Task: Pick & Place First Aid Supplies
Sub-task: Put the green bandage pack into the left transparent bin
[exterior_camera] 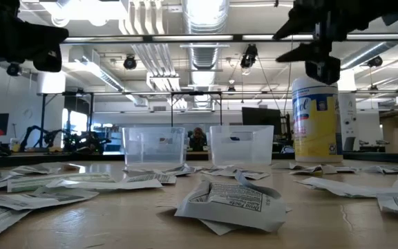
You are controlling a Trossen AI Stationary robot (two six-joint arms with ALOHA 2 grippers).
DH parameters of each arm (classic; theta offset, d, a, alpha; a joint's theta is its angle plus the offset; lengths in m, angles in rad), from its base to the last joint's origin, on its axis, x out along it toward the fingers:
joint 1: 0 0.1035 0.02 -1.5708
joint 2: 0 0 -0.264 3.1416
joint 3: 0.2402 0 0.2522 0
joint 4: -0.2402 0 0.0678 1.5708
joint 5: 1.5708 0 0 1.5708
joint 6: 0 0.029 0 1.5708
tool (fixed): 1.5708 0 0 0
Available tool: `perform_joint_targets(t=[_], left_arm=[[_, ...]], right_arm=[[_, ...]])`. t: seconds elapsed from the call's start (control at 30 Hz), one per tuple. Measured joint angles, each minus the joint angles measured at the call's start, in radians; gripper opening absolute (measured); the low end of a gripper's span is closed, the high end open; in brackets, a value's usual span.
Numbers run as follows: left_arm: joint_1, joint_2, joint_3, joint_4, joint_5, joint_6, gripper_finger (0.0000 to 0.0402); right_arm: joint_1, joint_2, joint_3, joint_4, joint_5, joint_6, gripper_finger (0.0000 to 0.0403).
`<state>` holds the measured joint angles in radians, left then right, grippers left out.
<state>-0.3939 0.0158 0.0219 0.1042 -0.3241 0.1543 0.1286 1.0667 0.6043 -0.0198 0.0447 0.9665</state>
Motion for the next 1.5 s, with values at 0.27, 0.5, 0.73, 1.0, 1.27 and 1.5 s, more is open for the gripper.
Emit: perform_joint_targets(t=[0.27,0.5,0.73,1.0,1.27,1.5], left_arm=[[0.000,0.000,-0.002,-0.001,0.000,-0.016,0.0000],[0.000,0.000,-0.003,-0.003,-0.015,-0.013,0.0000],[0.000,0.000,-0.003,-0.008,-0.017,0.009,0.0000],[0.000,0.000,0.001,-0.008,-0.017,0.015,0.0000],[0.000,0.000,0.002,-0.008,-0.018,0.033,0.0000],[0.000,0.000,0.002,-0.008,-0.018,0.034,0.0000]], right_arm=[[0.005,0.207,0.023,0.034,0.000,0.083,0.0164],[-0.002,0.333,0.024,0.172,-0.001,0.117,0.0164],[-0.022,0.451,0.025,0.268,0.000,0.150,0.0164],[-0.035,0.590,0.025,0.425,-0.003,0.198,0.0164],[-0.074,0.652,0.036,0.428,-0.029,0.238,0.0164],[-0.104,0.670,0.078,0.416,-0.074,0.238,0.0164]])
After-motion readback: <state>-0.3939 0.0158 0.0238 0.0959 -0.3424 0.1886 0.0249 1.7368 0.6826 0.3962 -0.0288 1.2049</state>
